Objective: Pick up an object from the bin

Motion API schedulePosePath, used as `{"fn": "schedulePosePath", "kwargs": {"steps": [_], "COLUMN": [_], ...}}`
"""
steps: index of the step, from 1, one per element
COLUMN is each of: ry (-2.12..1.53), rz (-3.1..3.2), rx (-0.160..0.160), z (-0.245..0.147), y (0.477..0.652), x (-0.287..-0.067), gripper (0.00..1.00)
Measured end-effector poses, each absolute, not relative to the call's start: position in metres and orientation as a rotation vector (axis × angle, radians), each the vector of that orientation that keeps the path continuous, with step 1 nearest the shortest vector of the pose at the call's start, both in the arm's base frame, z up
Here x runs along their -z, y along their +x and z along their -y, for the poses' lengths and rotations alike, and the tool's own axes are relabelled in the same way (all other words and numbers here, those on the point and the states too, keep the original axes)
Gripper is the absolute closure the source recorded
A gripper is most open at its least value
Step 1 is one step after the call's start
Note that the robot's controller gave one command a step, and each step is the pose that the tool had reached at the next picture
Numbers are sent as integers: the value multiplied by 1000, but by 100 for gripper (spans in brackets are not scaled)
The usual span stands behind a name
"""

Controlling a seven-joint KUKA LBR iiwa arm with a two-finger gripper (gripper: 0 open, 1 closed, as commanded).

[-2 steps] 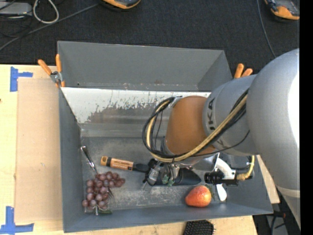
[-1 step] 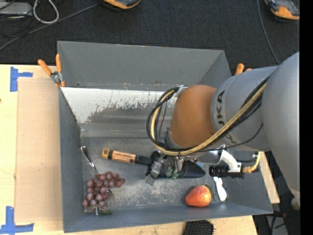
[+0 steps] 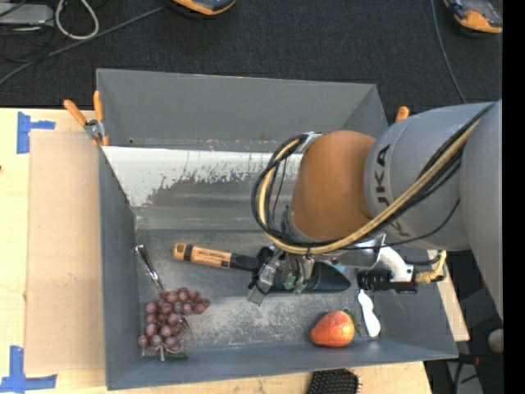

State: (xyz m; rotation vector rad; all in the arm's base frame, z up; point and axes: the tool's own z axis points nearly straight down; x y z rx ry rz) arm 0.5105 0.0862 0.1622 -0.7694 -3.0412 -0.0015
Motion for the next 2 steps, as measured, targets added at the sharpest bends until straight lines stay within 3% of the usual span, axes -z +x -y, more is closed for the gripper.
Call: {"fn": "schedulePosePath", "kwargs": {"steps": [2], "ry": [-764], "rz": [3035], "rx": [-3], "z": [-86], "y": [509], "x": [-203], "gripper": [100]}}
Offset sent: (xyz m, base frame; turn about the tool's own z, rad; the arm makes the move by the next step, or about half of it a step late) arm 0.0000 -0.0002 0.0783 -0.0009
